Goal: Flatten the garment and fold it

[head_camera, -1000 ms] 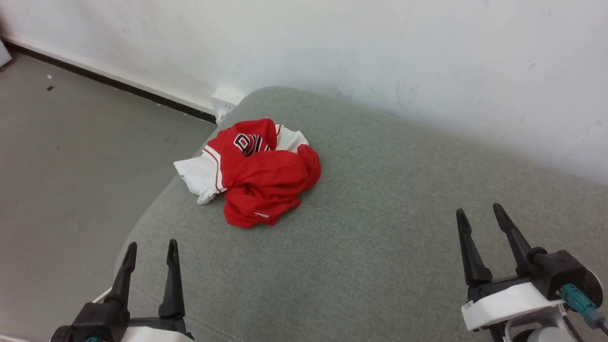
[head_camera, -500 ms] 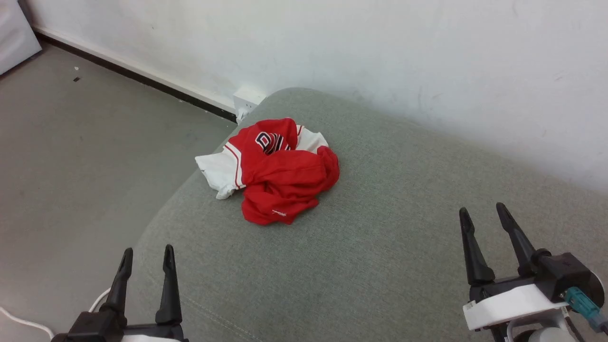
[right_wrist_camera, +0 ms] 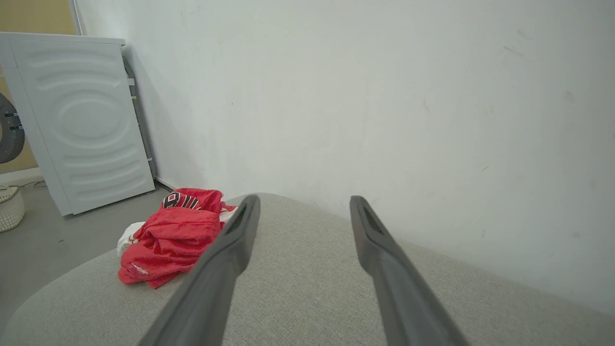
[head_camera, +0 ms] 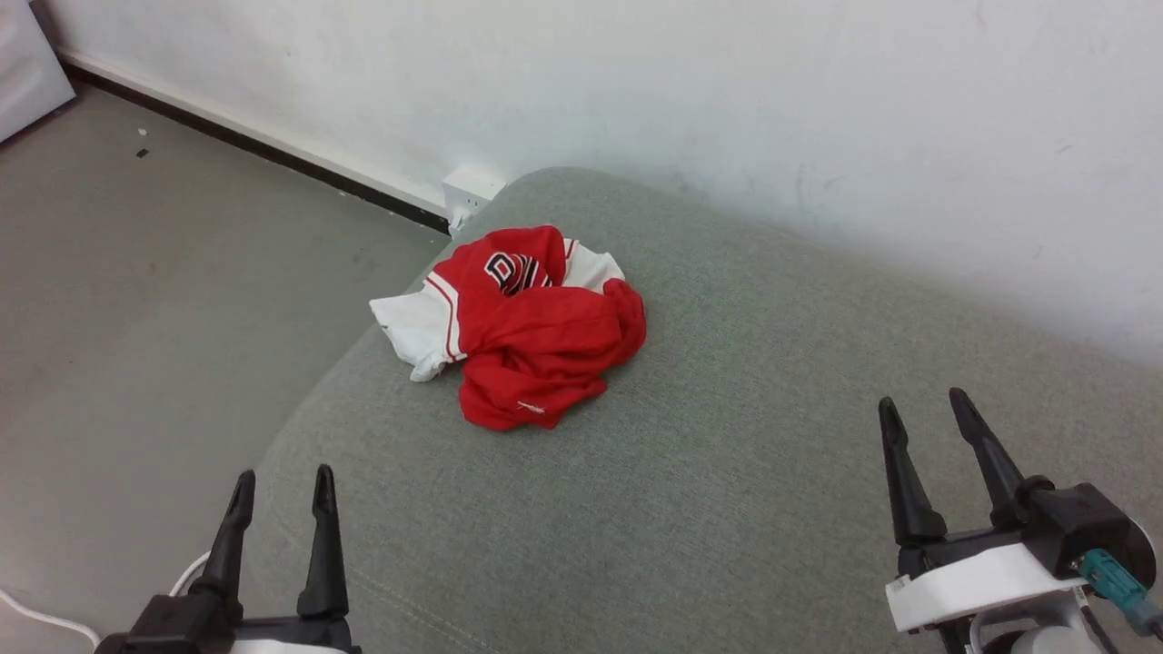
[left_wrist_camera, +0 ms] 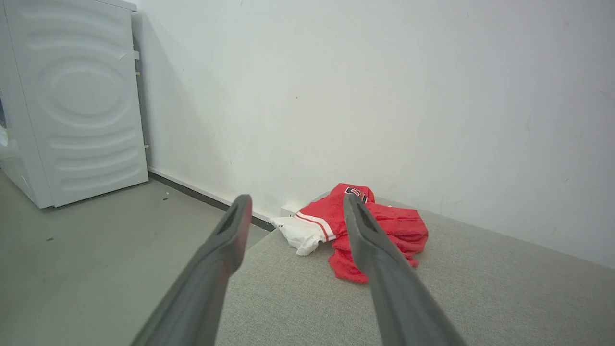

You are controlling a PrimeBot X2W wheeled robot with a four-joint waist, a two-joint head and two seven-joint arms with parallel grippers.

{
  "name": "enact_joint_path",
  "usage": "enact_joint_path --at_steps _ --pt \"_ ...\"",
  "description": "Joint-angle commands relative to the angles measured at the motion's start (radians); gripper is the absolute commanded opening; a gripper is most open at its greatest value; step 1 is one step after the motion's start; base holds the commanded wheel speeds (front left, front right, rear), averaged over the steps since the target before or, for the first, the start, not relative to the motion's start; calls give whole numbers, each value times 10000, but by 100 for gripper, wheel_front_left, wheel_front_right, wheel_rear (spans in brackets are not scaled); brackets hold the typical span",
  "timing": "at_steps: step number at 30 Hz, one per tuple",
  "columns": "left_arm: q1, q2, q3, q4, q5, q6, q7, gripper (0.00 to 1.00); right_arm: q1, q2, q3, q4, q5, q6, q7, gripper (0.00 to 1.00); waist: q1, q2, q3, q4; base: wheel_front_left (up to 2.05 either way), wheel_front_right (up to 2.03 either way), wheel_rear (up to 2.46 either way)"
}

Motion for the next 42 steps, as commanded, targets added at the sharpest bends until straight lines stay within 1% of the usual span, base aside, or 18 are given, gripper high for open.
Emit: enact_joint_path --at_steps 1,5,8,12,14,17,20,23,24,26,28,29,33,39,42 --pt "5 -28 -5 -151 -117 -67 -59 100 35 28 -10 -5 67 -9 -55 100 0 -1 52 -11 0 0 0" --pt "-347 -28 -74 -405 -624 -146 -58 100 7 28 -63 -77 -25 -9 -55 100 0 -1 250 30 0 0 0" --pt "-1075 50 -172 -1034 -980 -224 456 100 12 28 -172 -140 -138 -9 -55 100 0 -1 451 137 0 0 0" --pt "-2682 698 -348 -1754 -1049 -351 1895 100 -33 28 -314 -267 -350 -9 -55 100 0 -1 835 297 0 0 0" --pt "-3625 1090 -443 -1697 -1038 -419 2531 100 -101 28 -353 -372 -493 -9 -55 100 0 -1 1083 322 0 0 0" --pt "-4952 1425 -675 -1211 -1504 -542 3253 100 -264 28 -374 -539 -723 -9 -55 100 0 -1 1469 274 0 0 0" --pt "-6172 1794 -888 -341 -2154 -628 3896 100 -428 28 -400 -717 -932 -9 -55 100 0 -1 1823 196 0 0 0" --pt "-7297 2458 -1169 792 -2651 -676 4582 100 -647 28 -330 -907 -1219 -9 -55 100 0 -1 2265 8 0 0 0" --pt "-7620 2744 -1390 1171 -2745 -685 4846 100 -731 28 -317 -963 -1319 -9 -55 100 0 -1 2407 -61 0 0 0" --pt "-8228 3117 -1857 1805 -3324 -693 5324 100 -870 28 -318 -1073 -1516 -9 -55 100 0 -1 2687 -176 0 0 0" --pt "-8796 3708 -2430 2240 -3553 -695 5604 100 -983 28 -322 -1184 -1710 -9 -55 100 0 -1 2998 -298 0 0 0" --pt "-9034 3889 -2629 2451 -3772 -696 5707 100 -1037 28 -326 -1244 -1809 -9 -55 100 0 -1 3157 -354 0 0 0" --pt "-9818 4272 -3216 3338 -4728 -697 6291 100 -1285 28 -297 -1589 -2167 -9 51 100 0 -1 3742 -583 0 0 0" --pt "-10290 4368 -4259 4256 -6837 -698 7766 100 -1593 28 -141 -2244 -2594 -9 410 100 0 -1 4430 -954 0 0 0" --pt "-10456 4628 -4663 4780 -7072 -699 8292 100 -1738 28 -28 -2507 -2756 -9 594 100 0 -1 4732 -1194 0 0 0"
